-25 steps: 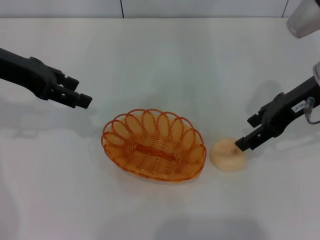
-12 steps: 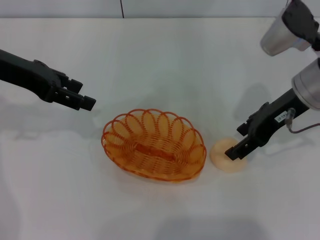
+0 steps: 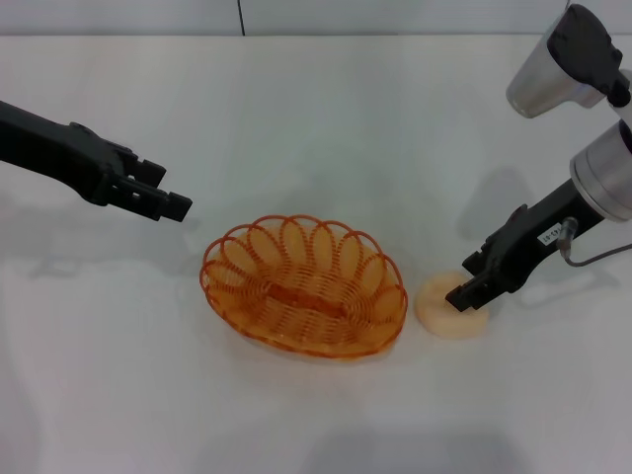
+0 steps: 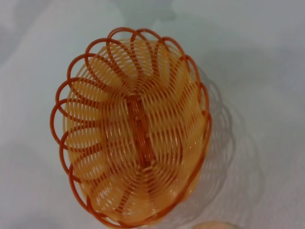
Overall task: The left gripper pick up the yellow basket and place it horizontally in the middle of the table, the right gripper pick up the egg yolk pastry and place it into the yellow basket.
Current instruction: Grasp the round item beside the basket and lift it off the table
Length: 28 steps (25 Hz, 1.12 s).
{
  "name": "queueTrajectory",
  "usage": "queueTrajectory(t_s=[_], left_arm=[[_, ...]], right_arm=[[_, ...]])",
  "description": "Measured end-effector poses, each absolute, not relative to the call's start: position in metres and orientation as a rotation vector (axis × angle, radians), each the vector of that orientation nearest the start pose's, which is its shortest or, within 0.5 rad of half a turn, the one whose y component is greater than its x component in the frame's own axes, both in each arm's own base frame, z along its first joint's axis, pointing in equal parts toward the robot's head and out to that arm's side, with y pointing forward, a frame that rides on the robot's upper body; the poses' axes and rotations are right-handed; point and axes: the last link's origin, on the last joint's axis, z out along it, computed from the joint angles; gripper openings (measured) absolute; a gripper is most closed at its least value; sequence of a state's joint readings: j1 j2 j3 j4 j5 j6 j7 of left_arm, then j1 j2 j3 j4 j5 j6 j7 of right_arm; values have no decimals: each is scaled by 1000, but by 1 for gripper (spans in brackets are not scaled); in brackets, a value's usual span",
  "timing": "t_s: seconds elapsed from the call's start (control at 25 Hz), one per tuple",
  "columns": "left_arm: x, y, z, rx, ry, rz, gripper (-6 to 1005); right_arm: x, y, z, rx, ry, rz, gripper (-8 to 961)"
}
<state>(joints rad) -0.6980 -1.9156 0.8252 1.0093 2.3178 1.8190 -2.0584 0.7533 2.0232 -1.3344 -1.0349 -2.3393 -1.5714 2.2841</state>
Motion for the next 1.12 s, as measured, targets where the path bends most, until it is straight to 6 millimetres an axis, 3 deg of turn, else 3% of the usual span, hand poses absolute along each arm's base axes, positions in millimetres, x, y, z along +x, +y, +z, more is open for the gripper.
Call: queueTrajectory(t_s=[0.2,0.44,0.76,0.96,1.12], left_arm=[[-217,367,86,-2864,-942,-19,730],[-217,368,85,-2858,-941,-23,730],[-218,368,85,-2852,-942,-24,730],[-218,369,86,-2846,-941,-26,730],[-218,369,85,-2842,-943,-27,730]], right_arm=[[174,364,-22,-2934,826,-404,610],[173,364,-24,-2936,813,-418,539],[174,364,-25,-2935,813,-427,352],[175,365,-27,-2939,827,-443,163],[175,365,-28,-2940,836,-447,129]])
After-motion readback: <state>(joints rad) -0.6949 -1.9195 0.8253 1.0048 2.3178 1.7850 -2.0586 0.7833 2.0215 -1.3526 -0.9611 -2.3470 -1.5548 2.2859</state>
